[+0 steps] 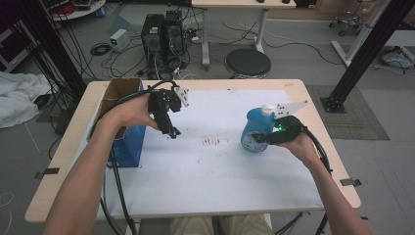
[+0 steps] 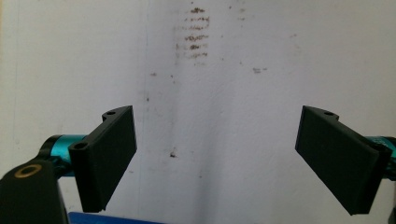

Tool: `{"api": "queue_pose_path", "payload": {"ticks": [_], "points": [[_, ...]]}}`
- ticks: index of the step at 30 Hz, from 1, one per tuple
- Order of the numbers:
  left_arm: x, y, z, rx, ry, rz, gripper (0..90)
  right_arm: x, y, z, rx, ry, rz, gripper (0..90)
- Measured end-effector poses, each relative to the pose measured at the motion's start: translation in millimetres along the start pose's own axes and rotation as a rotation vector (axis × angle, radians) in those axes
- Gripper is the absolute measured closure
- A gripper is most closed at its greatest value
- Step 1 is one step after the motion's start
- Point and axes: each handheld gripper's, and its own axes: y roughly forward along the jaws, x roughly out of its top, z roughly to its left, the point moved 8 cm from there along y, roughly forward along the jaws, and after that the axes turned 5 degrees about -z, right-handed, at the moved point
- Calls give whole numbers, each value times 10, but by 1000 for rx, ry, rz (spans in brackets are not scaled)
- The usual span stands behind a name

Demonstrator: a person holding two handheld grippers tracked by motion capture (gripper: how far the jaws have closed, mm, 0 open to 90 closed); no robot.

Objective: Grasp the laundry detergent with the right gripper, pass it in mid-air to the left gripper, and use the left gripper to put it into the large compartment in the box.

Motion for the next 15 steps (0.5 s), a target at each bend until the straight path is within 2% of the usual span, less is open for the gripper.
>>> {"api": "queue_pose_path", "payload": {"ticks": [1, 2, 4, 6, 11, 15], "points": [[30, -25, -12, 3, -3, -7, 126, 46, 3, 33, 24, -4, -2, 465], [59, -49, -30, 3, -12, -10, 126, 133, 16, 93, 68, -20, -9, 465], [115, -103, -62, 4, -15, -1, 127, 174, 23, 117, 85, -26, -10, 465], [173, -157, -96, 6, -15, 8, 127, 286, 52, 194, 131, -58, -9, 465], [367, -290, -171, -1, -41, -10, 126, 404, 130, 298, 177, -87, 4, 465], [536, -341, -244, -12, -44, -32, 126, 514, 244, 417, 218, -120, 14, 464]]}}
